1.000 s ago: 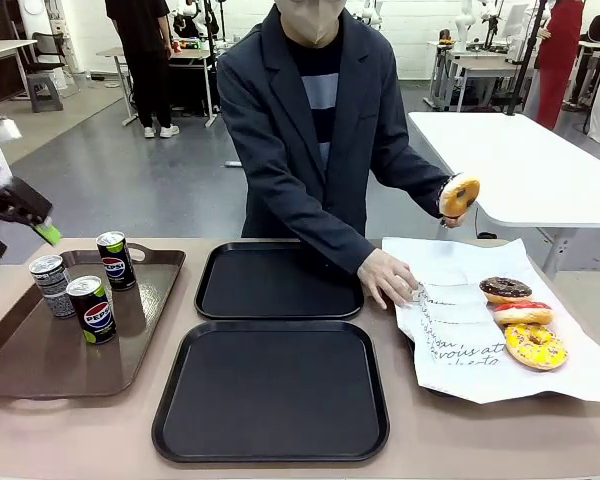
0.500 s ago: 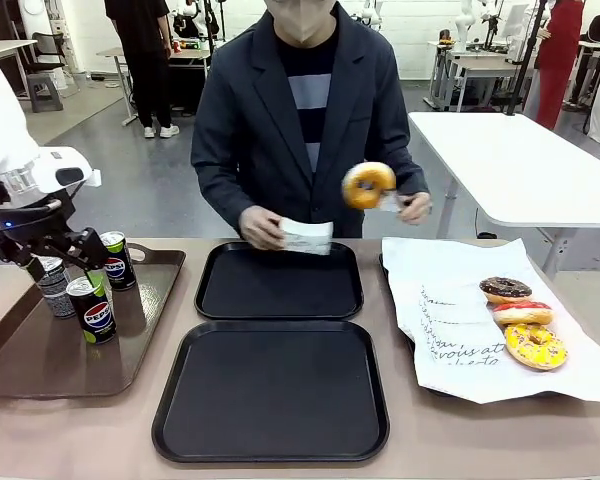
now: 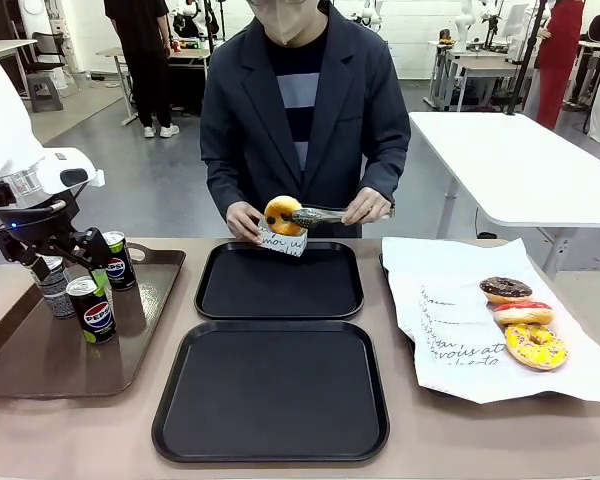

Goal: Set up donuts and drinks on trays.
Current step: Pick up one Pepsi coke and place it on the Flat Tray.

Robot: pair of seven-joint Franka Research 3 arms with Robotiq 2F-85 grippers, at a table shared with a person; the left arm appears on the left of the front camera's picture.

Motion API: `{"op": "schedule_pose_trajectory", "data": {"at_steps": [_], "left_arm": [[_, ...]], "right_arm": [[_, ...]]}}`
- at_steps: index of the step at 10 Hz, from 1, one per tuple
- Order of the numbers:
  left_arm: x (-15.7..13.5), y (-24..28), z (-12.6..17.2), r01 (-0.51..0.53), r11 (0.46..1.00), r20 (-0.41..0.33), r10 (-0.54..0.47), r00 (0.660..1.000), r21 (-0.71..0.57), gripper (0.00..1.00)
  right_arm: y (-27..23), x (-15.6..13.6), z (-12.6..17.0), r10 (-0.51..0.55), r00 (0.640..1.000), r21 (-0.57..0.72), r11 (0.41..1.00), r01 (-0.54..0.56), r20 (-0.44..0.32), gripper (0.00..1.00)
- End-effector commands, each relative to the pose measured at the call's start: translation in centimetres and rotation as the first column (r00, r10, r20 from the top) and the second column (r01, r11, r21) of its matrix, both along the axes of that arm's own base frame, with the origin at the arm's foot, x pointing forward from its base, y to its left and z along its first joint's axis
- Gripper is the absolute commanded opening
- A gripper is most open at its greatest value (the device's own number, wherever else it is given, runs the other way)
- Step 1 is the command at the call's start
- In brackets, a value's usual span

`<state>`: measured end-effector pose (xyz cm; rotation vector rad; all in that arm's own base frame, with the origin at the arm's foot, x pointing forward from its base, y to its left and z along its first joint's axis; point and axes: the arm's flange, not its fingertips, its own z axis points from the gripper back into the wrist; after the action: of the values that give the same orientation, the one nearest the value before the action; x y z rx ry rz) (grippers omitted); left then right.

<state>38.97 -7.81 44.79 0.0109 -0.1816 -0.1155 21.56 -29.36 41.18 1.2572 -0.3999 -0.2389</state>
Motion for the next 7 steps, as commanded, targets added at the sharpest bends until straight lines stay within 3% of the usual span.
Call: {"op": "schedule_pose_trajectory", "data": {"at_steps": [1,4,7], "left_arm": [[-0.3,0.0,0.2,-0.003,1.000,-0.004,0.003,1.000,0.011,1.00],[0.0,0.0,0.0,0.001,1.000,0.000,-0.001,1.000,0.000,1.00],[1.0,-0.6,-2.6,-0.063,0.998,0.004,0.063,0.998,0.031,1.00]], "right_arm": [[-0.1,-0.1,0.1,0.001,1.000,0.007,1.000,-0.001,0.026,1.00],[-0.1,-0.1,0.1,0.001,1.000,0.007,1.000,-0.001,0.026,1.00],[-0.1,-0.1,0.1,0.001,1.000,0.007,1.000,-0.001,0.026,1.00]]}}
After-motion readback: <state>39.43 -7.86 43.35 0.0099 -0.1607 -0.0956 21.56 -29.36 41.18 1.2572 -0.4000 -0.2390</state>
